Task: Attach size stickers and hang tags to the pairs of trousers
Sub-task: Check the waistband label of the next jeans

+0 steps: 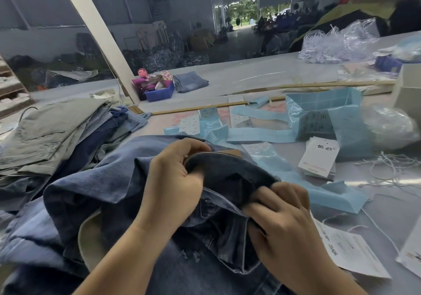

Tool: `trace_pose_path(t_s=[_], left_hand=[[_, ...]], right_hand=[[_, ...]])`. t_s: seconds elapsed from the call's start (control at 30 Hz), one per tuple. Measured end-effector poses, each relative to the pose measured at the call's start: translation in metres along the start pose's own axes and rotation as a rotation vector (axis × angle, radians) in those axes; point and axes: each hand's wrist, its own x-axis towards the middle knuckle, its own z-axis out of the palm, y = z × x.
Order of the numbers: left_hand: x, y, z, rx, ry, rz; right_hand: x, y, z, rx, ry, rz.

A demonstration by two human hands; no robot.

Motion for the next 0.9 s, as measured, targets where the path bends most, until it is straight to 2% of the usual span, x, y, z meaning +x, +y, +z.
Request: trace_pose_path(t_s=[0.1, 0.17, 0.33, 0.47, 0.57, 0.67, 0.7, 0.77, 0.83, 0.9], left_hand=[[0.002, -0.005, 0.009, 0.029, 0.155, -0.025], [0.002, -0.006, 0.014, 0.048, 0.2, -0.023], [0.007, -0.014, 0.024, 0.181, 0.148, -0.062], [0.014, -0.013, 0.033, 0.348, 0.116, -0.024], [0.008, -0.007, 0.038, 0.527, 0.146, 0.165], [-0.008, 0.0, 0.04, 0.711, 0.171, 0.503], [-0.014, 0.003, 0.041, 0.722, 0.12, 0.592], [-0.025, 0.01, 0.043, 0.708, -0.079, 0.61], [-0.034, 0.016, 0.045, 0.762, -0.303, 0.474], [-0.039, 0.019, 0.045, 0.839, -0.448, 0.342]], right_hand=[[-0.01, -0.007, 0.003, -0.045, 0.021, -0.03], [-0.014, -0.014, 0.005, -0.074, 0.02, -0.039], [-0.018, -0.024, 0.007, -0.09, -0.005, -0.042], [-0.021, -0.028, 0.011, -0.044, 0.027, -0.038], [-0.021, -0.015, 0.007, 0.095, -0.004, -0.017], [-0.024, 0.0, 0.001, 0.316, 0.083, 0.211], [-0.025, 0.003, -0.001, 0.373, 0.121, 0.309], [-0.03, 0.006, -0.002, 0.367, 0.15, 0.467], [-0.032, 0.01, -0.003, 0.275, 0.1, 0.562], [-0.031, 0.014, -0.007, 0.295, -0.053, 0.674]])
